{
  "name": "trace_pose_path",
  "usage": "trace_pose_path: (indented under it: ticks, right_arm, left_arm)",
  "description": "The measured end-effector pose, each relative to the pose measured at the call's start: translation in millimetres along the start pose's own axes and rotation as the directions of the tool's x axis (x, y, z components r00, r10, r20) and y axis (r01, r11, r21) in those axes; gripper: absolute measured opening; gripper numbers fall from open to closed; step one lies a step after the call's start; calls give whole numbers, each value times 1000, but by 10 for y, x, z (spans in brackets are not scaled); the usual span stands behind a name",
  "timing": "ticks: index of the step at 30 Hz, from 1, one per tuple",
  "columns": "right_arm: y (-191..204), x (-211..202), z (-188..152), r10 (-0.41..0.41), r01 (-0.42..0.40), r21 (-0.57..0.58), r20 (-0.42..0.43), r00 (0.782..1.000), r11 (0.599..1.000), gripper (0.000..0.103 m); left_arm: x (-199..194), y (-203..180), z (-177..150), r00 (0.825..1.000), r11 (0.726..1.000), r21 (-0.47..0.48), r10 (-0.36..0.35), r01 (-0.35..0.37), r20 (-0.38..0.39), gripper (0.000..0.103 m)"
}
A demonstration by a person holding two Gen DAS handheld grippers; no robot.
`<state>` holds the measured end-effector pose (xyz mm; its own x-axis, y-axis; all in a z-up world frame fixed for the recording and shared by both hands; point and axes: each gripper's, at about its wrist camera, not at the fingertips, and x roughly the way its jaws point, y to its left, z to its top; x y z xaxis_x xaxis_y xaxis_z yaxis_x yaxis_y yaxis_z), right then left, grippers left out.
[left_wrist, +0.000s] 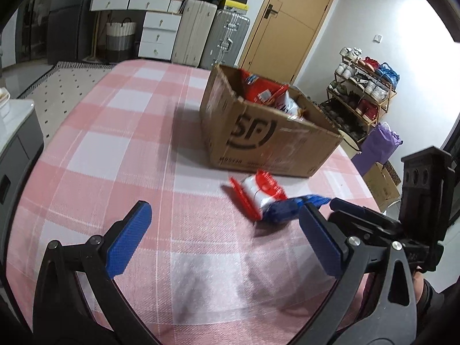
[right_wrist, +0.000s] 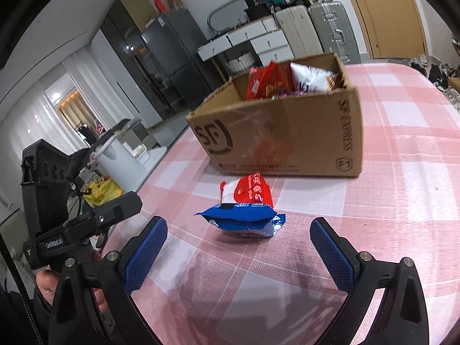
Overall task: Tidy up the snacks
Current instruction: 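Grasp the blue Oreo packet with the right tool and lift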
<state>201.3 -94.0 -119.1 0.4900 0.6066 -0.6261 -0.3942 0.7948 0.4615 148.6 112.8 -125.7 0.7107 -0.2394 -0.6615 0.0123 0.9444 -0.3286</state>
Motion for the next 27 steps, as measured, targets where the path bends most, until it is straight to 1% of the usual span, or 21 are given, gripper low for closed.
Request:
trace_pose_path:
  ticks: [6, 7, 10, 12, 14, 15, 16, 18, 19, 22, 27]
  right_arm:
    - [5, 294, 36, -15, 15, 0, -53, 999, 1000, 100]
    - [4, 336, 46, -16, 16, 0, -57, 998, 1000, 98]
    - [-4, 441, 56, -16, 16, 0, -77, 997, 1000, 85]
    - [-34, 508, 55, -25, 26, 10, -91, 995, 1000, 82]
    - [-67, 534, 49, -35, 37, 21, -93, 995, 999, 74]
    - [-78, 553, 46, -35, 38, 24, -94, 995, 999, 61]
    - [-95, 580, 47, -33, 36, 28, -99, 995, 999, 51]
    - [-122, 609, 43, -18, 22, 41, -99, 995, 999, 47]
    - [-128, 618, 37, 5, 0, 51, -100, 995, 999, 46]
    - [-122, 593, 20, 31, -26, 53, -93, 995, 998, 46]
    - [-117, 438, 23, 47, -44, 48, -61, 997, 998, 46]
  left_arm:
    - [104, 122, -78, 1000, 1000, -16, 7, -7, -26, 102]
    - [141, 138, -84, 999, 1000, -17, 5, -6, -33, 102]
    - [189, 184, -113, 999, 1000, -21, 4, -5, -43, 102]
    - [233, 206, -125, 999, 1000, -23, 3, -5, -51, 102]
    - [245, 225, -144, 999, 1000, -26, 2, -4, -54, 102]
    - [259, 232, -147, 998, 1000, -27, 4, -5, -57, 102]
    - [272, 245, -150, 998, 999, -31, 8, -10, -58, 102]
    - [299, 275, -160, 998, 999, -45, 9, -12, -65, 102]
    - [315, 284, -161, 998, 999, -50, 10, -14, -70, 102]
    - [336, 282, -165, 997, 998, -50, 21, -25, -76, 102]
    - [366, 252, -143, 996, 999, -36, 31, -34, -80, 102]
